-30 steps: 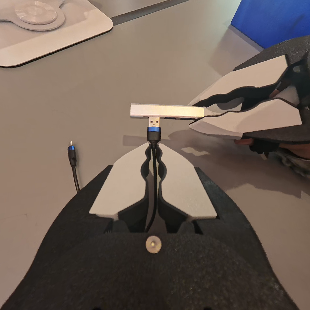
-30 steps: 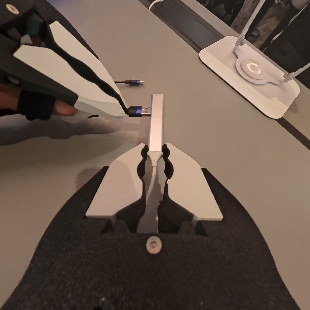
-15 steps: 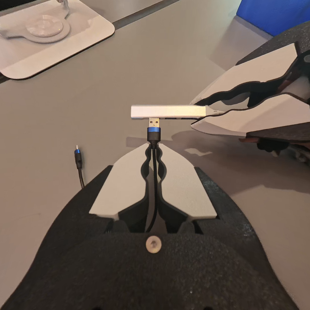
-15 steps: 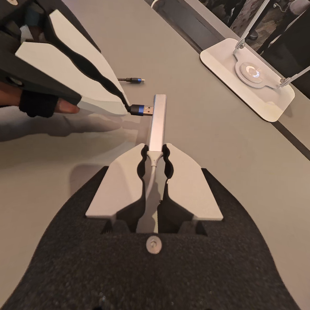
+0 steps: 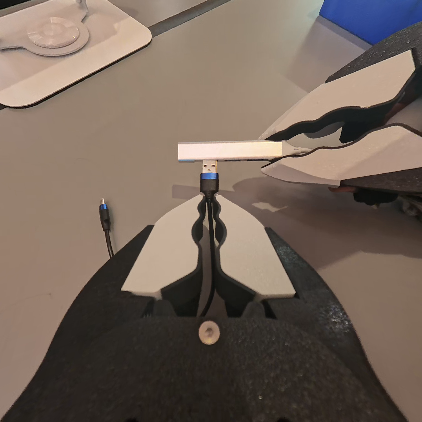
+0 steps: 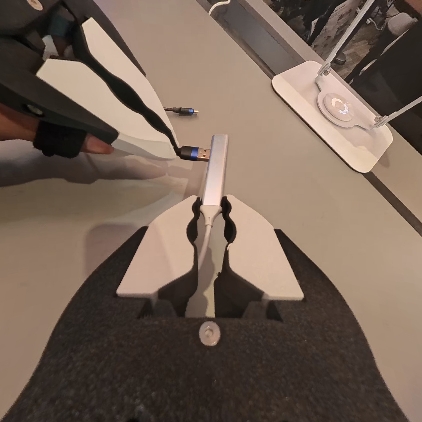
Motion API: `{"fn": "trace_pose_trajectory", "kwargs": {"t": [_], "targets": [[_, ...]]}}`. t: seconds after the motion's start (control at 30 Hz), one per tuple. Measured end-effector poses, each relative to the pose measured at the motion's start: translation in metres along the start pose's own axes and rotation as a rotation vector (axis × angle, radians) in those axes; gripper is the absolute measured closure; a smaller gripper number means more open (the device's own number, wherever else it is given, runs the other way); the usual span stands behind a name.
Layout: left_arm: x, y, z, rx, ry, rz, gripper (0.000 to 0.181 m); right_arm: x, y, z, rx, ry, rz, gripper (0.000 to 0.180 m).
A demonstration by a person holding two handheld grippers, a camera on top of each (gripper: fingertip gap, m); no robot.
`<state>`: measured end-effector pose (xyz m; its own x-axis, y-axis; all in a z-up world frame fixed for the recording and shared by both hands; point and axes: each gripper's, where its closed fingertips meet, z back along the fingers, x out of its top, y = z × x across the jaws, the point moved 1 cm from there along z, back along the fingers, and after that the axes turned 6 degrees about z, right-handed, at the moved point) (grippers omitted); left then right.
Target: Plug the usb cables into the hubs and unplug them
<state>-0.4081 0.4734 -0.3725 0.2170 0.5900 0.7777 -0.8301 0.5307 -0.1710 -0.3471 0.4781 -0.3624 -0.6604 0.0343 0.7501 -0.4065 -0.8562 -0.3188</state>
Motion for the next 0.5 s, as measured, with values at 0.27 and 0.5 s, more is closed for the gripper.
{"fn": "trace_pose_trajectory", "kwargs": {"t": [0.27, 0.5], "targets": [[0.003, -0.0016, 0.0016, -0.017, -0.021, 0.012, 0.176, 0.001, -0.0033, -0.0002, 0.054, -0.053, -0.13, 0.162], [0.0044, -0.0024, 0.0035, -0.05, -0.037, 0.032, 0.177, 0.0031, -0.003, 0.0024, 0.054, -0.063, -0.065, 0.162]]}}
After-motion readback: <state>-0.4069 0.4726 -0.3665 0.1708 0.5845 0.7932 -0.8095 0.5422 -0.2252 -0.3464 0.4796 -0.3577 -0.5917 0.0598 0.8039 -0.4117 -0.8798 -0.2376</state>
